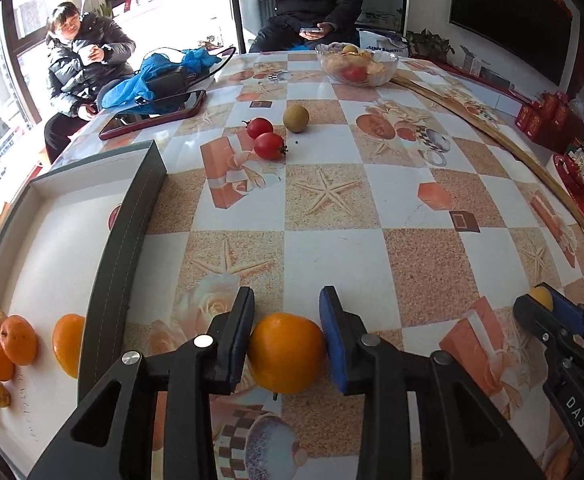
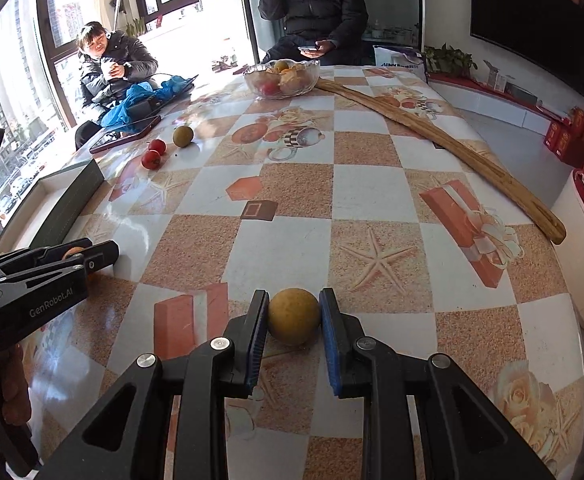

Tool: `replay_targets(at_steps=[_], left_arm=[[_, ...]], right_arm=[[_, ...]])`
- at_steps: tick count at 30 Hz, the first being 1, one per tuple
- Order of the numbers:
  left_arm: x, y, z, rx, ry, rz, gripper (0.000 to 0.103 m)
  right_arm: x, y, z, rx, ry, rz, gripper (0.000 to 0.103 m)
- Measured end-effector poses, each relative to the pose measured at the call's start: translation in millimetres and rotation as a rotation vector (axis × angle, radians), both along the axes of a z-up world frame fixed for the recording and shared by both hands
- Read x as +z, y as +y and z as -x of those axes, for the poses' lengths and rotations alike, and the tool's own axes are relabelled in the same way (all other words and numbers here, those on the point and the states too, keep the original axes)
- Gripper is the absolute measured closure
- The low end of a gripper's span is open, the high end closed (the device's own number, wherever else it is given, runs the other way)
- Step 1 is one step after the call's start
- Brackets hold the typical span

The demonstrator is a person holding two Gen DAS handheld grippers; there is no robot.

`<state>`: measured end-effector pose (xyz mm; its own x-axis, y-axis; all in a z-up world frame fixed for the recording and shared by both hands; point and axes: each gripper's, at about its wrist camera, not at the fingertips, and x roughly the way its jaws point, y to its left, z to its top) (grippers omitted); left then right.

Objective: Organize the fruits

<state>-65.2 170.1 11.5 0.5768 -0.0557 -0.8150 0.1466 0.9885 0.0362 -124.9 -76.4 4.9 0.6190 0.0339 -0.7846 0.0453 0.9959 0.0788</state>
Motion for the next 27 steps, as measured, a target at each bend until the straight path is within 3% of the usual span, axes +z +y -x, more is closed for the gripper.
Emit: replay_targets(at_steps=[9, 16, 27], left_arm=[[0, 21, 49, 0.037, -0.029, 0.078, 0.066], [-4, 15, 62, 0.054, -0.092, 0.039, 0.066], [-5, 15, 61, 0.051, -0.107, 0.038, 0.066]], right_arm=[[0, 1, 0, 0.0, 0.0, 0.015, 0.076], [0, 5, 1, 0.002, 0.002, 0.039, 0.076], [-1, 14, 0, 0.007, 0.01, 0.112, 0.076]])
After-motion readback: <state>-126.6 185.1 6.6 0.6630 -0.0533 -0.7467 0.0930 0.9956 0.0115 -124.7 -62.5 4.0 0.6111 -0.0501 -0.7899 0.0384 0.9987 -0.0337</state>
